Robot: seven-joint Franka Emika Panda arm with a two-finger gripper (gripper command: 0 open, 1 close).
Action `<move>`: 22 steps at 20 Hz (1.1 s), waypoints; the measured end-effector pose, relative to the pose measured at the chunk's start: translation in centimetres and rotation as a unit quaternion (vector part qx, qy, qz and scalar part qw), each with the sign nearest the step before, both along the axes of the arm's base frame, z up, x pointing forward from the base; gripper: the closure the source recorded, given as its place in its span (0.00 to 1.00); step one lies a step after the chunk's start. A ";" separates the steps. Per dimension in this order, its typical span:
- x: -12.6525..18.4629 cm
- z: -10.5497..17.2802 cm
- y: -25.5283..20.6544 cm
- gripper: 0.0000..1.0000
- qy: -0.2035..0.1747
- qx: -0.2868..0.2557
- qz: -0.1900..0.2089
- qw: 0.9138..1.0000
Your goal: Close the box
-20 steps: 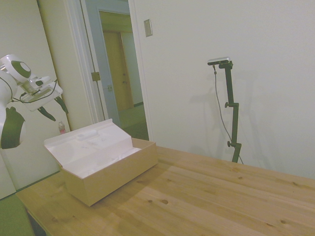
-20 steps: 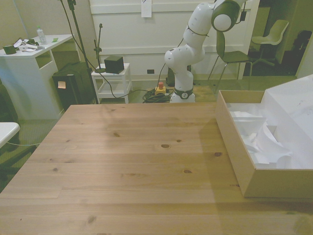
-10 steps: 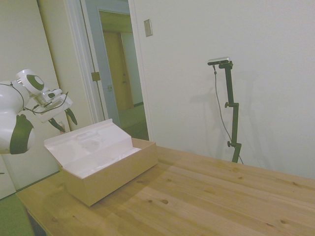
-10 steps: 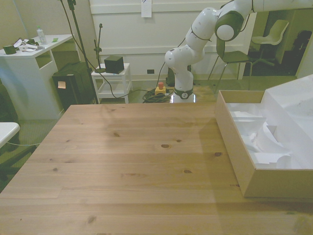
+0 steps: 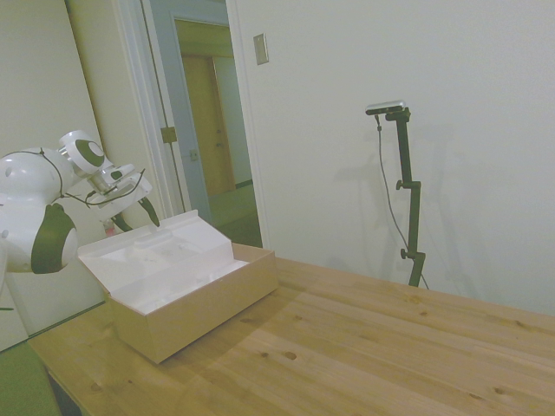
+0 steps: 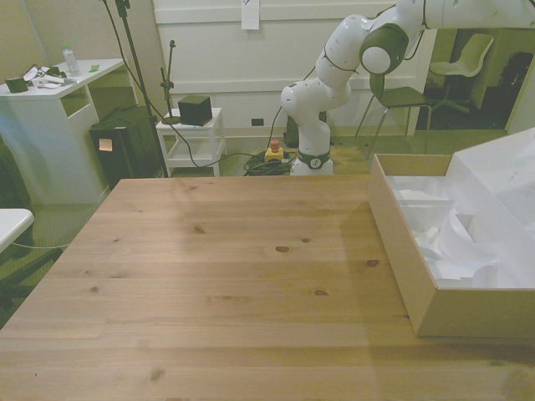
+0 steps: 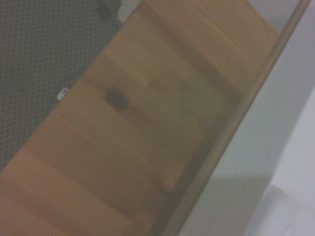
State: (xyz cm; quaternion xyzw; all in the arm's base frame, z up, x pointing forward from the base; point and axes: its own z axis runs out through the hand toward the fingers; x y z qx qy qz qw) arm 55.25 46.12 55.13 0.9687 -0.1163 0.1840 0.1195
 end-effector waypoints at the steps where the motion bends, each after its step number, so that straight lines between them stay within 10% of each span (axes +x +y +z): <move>1: 0.1 0.4 -0.7 0.00 0.001 0.005 -0.002 1.000; 9: 2.5 1.0 -11.6 0.00 -0.001 0.025 -0.052 0.998; 22: -6.4 4.8 -26.5 0.00 -0.033 0.061 -0.072 0.995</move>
